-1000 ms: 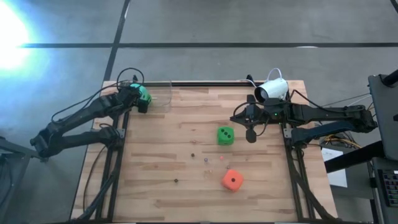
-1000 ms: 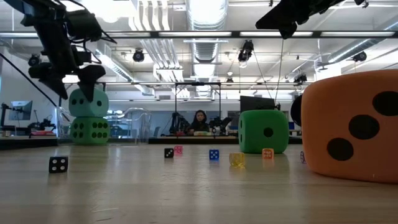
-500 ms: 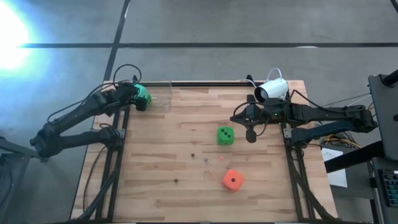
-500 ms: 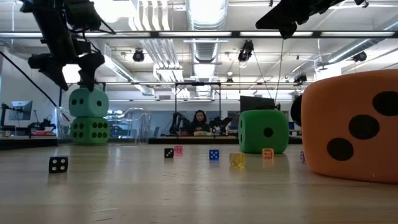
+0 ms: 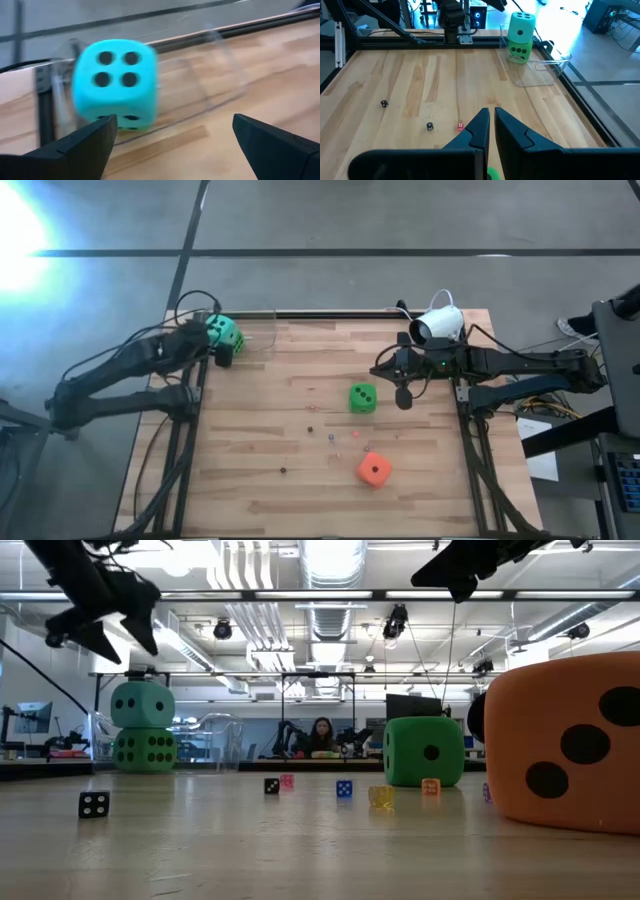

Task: Pick & Place Dice
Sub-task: Put the large green die into the transparent bin

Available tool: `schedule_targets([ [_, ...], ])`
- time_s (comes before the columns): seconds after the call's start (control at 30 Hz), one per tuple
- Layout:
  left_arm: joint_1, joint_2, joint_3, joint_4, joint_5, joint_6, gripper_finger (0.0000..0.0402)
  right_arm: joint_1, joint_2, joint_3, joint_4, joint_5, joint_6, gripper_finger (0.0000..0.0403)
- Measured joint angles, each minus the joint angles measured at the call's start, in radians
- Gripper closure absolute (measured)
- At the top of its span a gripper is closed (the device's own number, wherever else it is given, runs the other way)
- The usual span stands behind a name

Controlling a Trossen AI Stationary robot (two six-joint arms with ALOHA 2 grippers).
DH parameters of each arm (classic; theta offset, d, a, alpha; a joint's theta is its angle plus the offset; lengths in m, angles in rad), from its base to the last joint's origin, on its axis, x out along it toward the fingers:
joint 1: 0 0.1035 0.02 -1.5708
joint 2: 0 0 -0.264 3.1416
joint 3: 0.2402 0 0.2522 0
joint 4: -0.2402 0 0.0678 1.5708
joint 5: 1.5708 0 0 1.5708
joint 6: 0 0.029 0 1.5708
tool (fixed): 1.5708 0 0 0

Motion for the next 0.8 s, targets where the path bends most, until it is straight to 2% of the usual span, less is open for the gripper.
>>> schedule_targets([
  [0.1, -0.088, -0.028, 0.000, 0.017, -0.018, -0.015, 0.0005, 0.000, 0.000, 0.000, 0.000, 0.000, 0.000, 0.0376],
  [0.43, -0.449, -0.011, -0.001, 0.028, -0.219, -0.132, 0.0004, 0.000, 0.000, 0.000, 0.000, 0.000, 0.000, 0.0376],
  [0.63, -0.704, 0.050, -0.002, 0.070, -0.357, -0.209, 0.0004, 0.000, 0.000, 0.000, 0.000, 0.000, 0.000, 0.0376],
  [0.8, -0.874, 0.144, -0.002, 0.153, -0.430, -0.223, 0.0004, 0.000, 0.000, 0.000, 0.000, 0.000, 0.000, 0.0376],
])
